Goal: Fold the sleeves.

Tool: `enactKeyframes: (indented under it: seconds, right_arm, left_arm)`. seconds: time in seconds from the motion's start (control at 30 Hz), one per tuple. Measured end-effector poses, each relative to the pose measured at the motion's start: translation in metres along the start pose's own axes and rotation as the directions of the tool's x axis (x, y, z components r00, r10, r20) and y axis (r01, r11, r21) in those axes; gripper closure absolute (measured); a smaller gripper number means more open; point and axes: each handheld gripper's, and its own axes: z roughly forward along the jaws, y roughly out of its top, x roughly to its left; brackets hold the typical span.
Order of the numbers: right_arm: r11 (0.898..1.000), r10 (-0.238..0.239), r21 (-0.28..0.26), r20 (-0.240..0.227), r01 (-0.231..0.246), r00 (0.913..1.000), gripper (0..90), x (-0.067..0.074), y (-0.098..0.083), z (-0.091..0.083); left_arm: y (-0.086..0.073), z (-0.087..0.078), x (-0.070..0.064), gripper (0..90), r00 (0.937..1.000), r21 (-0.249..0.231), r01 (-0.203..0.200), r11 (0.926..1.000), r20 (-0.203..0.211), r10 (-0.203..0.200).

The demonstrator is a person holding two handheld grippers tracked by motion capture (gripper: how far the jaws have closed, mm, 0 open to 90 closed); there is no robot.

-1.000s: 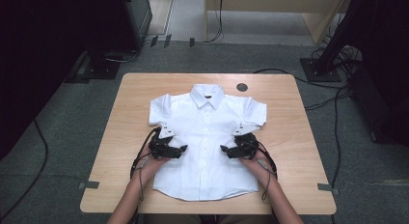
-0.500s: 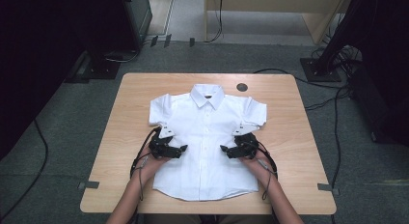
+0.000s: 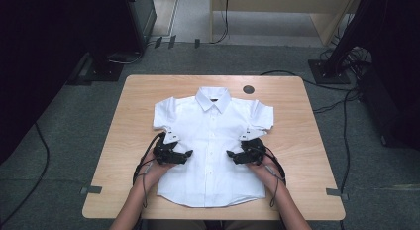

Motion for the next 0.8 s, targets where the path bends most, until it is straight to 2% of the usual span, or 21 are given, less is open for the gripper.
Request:
enactKeyframes:
  seconds: [0.4, 0.53, 0.57, 0.63, 0.7, 0.8]
  right_arm:
    - [1.000, -0.011, 0.000, -0.015, 0.011, 0.9998, 21.1, 0.012, -0.008, -0.009]
    - [1.000, -0.012, 0.014, -0.035, 0.013, 0.9993, 20.0, 0.011, -0.007, -0.010]
    - [1.000, -0.004, 0.019, -0.033, 0.005, 0.9994, 20.0, 0.010, -0.006, -0.011]
    - [1.000, 0.015, -0.014, -0.009, -0.015, 0.9999, 19.5, 0.006, -0.003, -0.013]
    - [0.999, 0.048, -0.027, 0.012, -0.048, 0.9988, 18.5, 0.000, 0.000, -0.012]
    - [0.997, 0.071, -0.033, 0.031, -0.070, 0.9970, 18.6, -0.007, 0.004, -0.007]
  left_arm:
    - [-0.012, -0.013, -0.014, 20.0, 0.9996, -0.001, -0.015, 0.9999, 0.023, 0.015]
    - [-0.010, -0.014, -0.011, 20.0, 0.9985, 0.009, -0.030, 0.9995, 0.046, 0.029]
    - [-0.008, -0.013, -0.010, 19.9, 0.9988, -0.006, -0.026, 0.9996, 0.040, 0.027]
    - [-0.003, -0.012, -0.006, 19.9, 0.9998, -0.033, -0.011, 0.9994, 0.015, 0.011]
    - [0.002, -0.008, -0.003, 19.9, 0.9999, -0.050, -0.007, 0.9987, 0.011, 0.008]
    - [0.006, 0.000, 0.000, 19.9, 0.9998, -0.038, -0.018, 0.9991, -0.007, 0.018]
